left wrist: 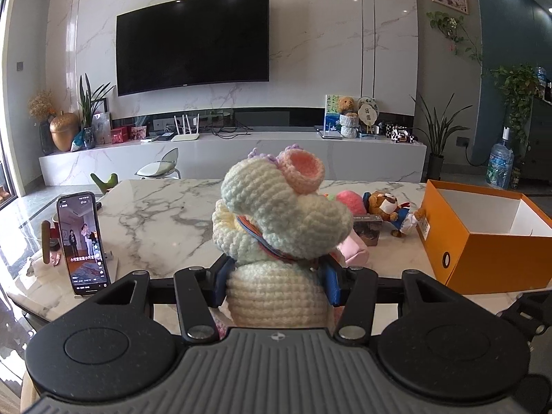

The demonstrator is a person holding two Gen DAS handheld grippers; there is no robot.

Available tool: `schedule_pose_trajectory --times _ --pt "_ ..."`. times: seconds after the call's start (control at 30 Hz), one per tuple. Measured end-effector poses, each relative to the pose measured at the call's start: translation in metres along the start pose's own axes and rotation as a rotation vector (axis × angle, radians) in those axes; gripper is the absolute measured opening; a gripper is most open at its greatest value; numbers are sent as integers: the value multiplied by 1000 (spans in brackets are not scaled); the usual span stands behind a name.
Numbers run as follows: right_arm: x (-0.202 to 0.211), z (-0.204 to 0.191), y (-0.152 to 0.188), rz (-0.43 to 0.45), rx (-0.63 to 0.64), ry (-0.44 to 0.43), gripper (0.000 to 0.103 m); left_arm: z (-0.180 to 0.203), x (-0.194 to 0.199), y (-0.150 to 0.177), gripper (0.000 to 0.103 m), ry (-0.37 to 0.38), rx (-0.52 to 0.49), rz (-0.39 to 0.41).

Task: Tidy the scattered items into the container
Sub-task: 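Carry the white plush with the right tool while the left tool carries the bunny over the box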

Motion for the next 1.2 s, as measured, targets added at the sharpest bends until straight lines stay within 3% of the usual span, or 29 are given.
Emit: schedule_pose_trajectory --times 0.2,0.57,1.2 --pt "42 49 30 100 -200 132 65 21 -1 0 60 41 -17 -9" --pt "77 128 24 204 -447 327 65 74 -16 -13 60 151 -62 -11" --pt "91 255 16 297 -682 448 66 195 -67 -76 60 363 -156 29"
Point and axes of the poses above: each gripper's, at about its wrist camera, not at the fingertips, and x roughly against the way its jaws point, z to its right, y to its underside, the point moved 7 cm from there along -x, roughly the way its jaws point
